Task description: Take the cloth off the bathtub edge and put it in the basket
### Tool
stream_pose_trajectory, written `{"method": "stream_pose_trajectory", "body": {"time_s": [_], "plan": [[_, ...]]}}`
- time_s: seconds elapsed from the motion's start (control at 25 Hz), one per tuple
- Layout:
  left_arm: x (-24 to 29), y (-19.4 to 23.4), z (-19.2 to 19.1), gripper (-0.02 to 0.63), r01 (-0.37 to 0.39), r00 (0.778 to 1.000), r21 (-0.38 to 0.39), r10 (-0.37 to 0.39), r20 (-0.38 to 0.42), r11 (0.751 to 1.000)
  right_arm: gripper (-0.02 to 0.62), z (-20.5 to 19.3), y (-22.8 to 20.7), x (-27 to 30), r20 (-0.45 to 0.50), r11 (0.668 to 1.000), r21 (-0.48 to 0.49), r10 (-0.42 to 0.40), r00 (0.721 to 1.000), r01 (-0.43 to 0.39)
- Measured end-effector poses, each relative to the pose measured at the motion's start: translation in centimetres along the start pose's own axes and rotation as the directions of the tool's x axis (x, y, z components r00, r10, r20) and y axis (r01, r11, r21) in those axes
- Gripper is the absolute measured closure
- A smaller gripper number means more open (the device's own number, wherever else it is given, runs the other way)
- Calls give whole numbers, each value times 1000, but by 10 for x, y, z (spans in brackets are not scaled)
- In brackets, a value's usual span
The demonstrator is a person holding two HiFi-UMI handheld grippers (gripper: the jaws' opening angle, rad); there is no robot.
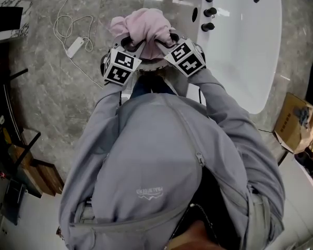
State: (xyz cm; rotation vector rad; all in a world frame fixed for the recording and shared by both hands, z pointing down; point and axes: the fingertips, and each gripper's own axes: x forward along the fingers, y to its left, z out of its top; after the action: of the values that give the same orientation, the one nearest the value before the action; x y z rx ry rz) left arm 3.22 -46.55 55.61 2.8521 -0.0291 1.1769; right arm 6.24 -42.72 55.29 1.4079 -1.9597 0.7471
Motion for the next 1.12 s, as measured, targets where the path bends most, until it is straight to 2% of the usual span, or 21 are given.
{"method": "stream_pose_trajectory", "body": {"time_s": [0.2,0.4,0.64,0.72,0.76,0.8,0.88,1.12], "plan": [[26,-1,-27,476,21,998,-61,-24,-58,998,484,-28,-4,29,-61,1000,9,7,998,-7],[47,-4,-49,476,41,992,-88,-52,-118,995,485,-55,-9,49,-144,999,33,11,989,-7],[69,-11,-76,469,41,979,-143,-68,-194,989,467,-92,-14,66,-261,991,129,5,965,29],[73,-10,-93,376,24,968,-185,-69,-242,982,427,-109,-21,70,-306,983,175,-5,952,62],[74,-7,-103,356,13,964,-211,-68,-258,977,385,-118,-24,70,-323,975,206,-13,946,84],[73,-6,-110,353,5,962,-233,-68,-263,973,358,-124,-26,69,-326,966,237,-16,945,98],[69,-6,-118,353,7,962,-254,-76,-263,967,351,-126,-26,68,-297,958,270,-14,955,98],[60,-6,-123,353,14,964,-255,-81,-255,967,350,-124,-22,66,-272,956,276,-20,962,97]]}}
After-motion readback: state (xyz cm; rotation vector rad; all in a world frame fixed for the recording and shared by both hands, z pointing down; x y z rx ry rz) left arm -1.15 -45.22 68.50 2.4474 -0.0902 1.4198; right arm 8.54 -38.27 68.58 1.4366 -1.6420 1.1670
